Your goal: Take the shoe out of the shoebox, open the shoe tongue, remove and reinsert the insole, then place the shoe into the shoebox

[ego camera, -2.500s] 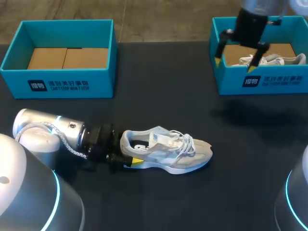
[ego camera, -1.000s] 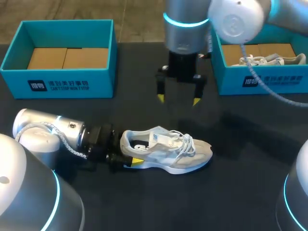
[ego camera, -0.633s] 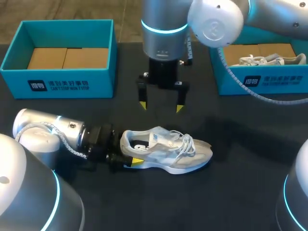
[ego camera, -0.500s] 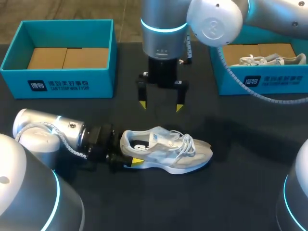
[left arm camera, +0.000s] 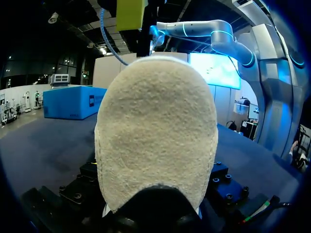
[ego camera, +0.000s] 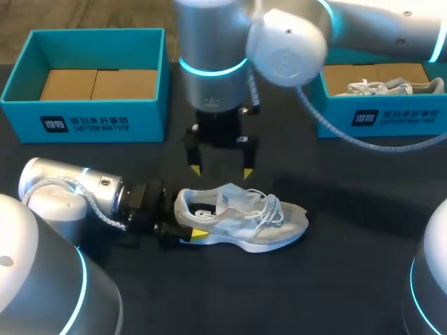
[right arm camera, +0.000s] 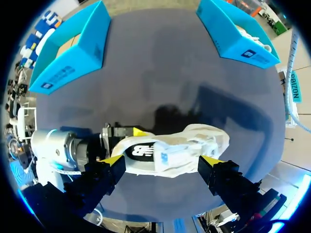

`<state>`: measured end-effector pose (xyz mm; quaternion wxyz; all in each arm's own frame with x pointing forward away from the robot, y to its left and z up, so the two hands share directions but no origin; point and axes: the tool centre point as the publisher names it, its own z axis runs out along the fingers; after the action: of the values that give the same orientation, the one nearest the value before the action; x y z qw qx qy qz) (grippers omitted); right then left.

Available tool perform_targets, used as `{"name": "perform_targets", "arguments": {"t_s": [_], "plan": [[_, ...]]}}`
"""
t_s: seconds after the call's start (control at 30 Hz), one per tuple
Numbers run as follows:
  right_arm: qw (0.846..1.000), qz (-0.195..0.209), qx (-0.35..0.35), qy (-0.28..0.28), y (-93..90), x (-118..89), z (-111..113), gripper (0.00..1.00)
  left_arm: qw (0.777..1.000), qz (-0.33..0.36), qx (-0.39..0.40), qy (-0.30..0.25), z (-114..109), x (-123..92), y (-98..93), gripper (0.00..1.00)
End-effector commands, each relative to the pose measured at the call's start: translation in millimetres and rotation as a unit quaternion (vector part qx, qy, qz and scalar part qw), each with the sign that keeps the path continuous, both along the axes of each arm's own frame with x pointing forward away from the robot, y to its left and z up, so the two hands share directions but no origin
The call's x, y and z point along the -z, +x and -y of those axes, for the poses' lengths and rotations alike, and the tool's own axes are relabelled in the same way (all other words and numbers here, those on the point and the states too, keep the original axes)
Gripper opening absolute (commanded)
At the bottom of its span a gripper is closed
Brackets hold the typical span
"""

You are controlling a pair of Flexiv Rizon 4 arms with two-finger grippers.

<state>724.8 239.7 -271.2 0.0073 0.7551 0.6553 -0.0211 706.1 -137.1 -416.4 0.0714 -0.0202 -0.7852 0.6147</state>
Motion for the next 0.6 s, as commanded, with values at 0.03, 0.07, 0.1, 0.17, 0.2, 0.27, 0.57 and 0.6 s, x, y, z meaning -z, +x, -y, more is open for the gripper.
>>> {"name": "perform_targets", "arguments": {"t_s": [0.03,0.07,0.1,0.17,0.2,0.27,0.57,0.6], "plan": [[0.999,-0.009,0.006,-0.046,-5.0,9,-25,1.00,1.000,-0.001,0.001,0.002,0,3,-0.1,0.00],[0.999,-0.007,0.005,-0.054,-6.5,11,-26,1.00,1.000,-0.001,0.001,0.002,0,3,-0.1,0.00],[0.998,-0.005,0.003,-0.056,-7.9,12,-27,1.00,1.000,-0.001,0.001,0.002,0,3,-0.1,0.00],[0.999,-0.008,0.002,-0.053,-10.6,15,-28,1.00,1.000,-0.001,0.001,0.002,0,3,-0.1,0.00],[0.999,-0.008,0.002,-0.054,-12.1,16,-27,1.00,1.000,-0.001,0.001,0.002,0,3,-0.1,0.00],[0.998,-0.009,0.005,-0.056,-14.8,18,-25,1.00,1.000,-0.001,0.001,0.002,0,3,-0.1,0.00],[0.996,-0.019,0.029,-0.083,-21.0,31,-11,1.00,1.000,-0.001,0.001,0.002,0,3,-0.1,0.00],[0.996,-0.019,0.028,-0.082,-21.5,33,-9,1.00,1.000,-0.001,0.001,0.002,0,3,-0.1,0.00]]}}
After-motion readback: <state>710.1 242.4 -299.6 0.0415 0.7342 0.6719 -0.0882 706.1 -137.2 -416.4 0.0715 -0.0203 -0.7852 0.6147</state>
